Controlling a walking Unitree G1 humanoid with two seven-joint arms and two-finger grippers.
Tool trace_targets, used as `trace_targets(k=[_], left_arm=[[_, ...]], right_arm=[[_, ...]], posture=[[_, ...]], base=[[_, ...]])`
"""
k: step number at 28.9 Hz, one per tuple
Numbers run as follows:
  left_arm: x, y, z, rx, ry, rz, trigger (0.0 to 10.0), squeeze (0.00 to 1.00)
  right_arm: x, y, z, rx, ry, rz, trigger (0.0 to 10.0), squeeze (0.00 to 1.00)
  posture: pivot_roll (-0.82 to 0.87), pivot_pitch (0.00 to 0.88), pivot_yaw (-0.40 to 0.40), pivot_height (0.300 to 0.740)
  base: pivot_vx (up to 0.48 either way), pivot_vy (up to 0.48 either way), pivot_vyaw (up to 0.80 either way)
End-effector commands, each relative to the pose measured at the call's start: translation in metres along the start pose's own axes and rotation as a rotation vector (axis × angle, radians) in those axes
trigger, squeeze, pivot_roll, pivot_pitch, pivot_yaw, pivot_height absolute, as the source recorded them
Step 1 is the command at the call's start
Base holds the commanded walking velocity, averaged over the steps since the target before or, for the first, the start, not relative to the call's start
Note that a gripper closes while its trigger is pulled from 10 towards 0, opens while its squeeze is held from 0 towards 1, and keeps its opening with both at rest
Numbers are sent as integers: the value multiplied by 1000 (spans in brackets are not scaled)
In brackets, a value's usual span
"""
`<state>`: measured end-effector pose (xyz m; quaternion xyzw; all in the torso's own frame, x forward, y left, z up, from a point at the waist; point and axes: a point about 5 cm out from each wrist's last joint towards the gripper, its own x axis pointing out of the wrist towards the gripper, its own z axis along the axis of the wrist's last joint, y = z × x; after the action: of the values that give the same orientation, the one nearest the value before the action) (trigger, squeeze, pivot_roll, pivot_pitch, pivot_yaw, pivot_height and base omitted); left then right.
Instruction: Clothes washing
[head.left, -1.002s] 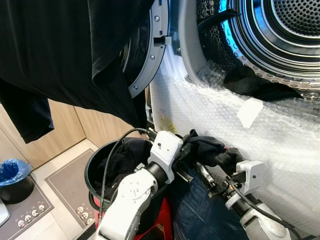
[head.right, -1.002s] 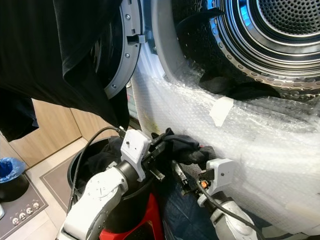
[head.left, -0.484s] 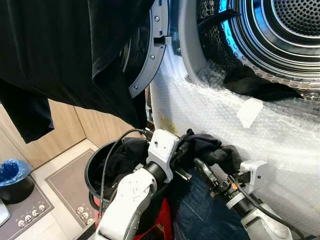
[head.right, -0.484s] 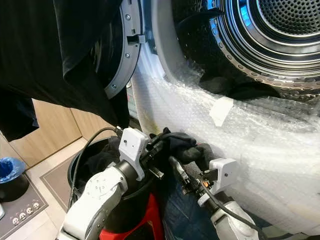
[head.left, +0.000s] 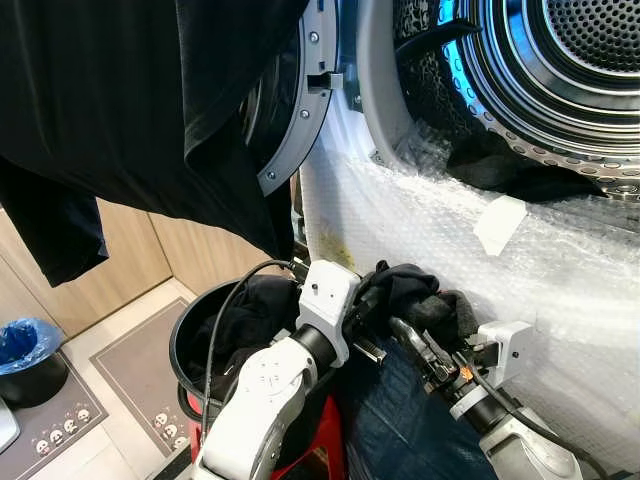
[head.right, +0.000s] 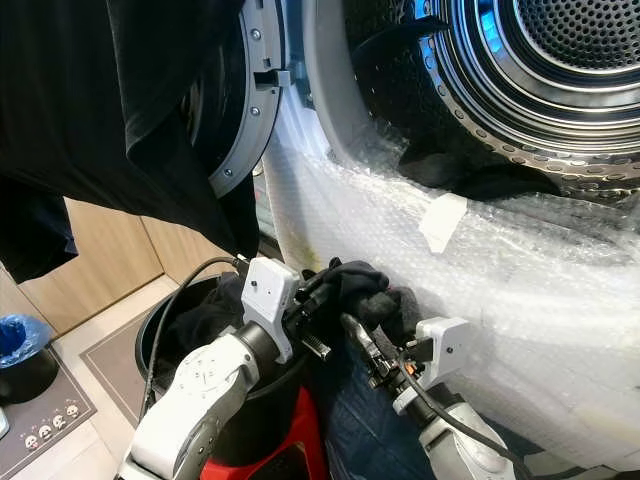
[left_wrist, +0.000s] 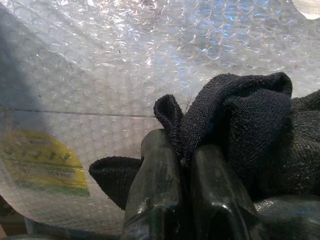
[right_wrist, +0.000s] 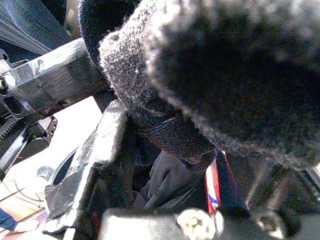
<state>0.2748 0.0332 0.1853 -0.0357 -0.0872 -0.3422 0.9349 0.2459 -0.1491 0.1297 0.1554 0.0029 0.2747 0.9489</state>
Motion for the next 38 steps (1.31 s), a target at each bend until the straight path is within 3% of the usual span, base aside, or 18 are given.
trace_targets(k=[1, 10, 12, 13, 14, 21, 31, 38], left_arm=[[5, -9, 4, -28, -25, -21, 10000, 0], [5, -10, 4, -40, -25, -31, 10000, 0], [4, -9, 4, -59, -26, -27, 10000, 39], [4, -9, 4, -62, -25, -26, 10000, 114], [4, -9, 4, -64, -27, -25, 10000, 1000], [2, -9, 5, -60, -37, -36, 10000, 1000], [-11, -7, 11, 47, -38, -84, 10000, 1000], [-22, -9, 14, 119, -24, -140, 10000, 1000]], right_arm=[[2, 7, 3, 0, -8, 38, 0, 0], [2, 11, 1, 10, 7, 72, 0, 0], [1, 10, -1, 3, 19, 71, 0, 0], [1, 10, -1, 3, 21, 72, 0, 0], [1, 10, -1, 5, 22, 72, 0, 0], [2, 10, -2, 4, 24, 76, 0, 0], [1, -1, -2, -13, 27, 47, 0, 0], [-8, -8, 1, -59, 69, 107, 0, 0]], posture=[[-117, 0, 38, 740], [-117, 0, 39, 740], [-116, 0, 39, 740], [-116, 0, 39, 740], [-116, 0, 39, 740], [-107, 0, 38, 740], [-69, 0, 35, 740], [-55, 0, 33, 740]], base=[[0, 0, 0], [0, 0, 0], [0, 0, 0], [0, 0, 0], [0, 0, 0], [0, 0, 0], [0, 0, 0], [0, 0, 0]])
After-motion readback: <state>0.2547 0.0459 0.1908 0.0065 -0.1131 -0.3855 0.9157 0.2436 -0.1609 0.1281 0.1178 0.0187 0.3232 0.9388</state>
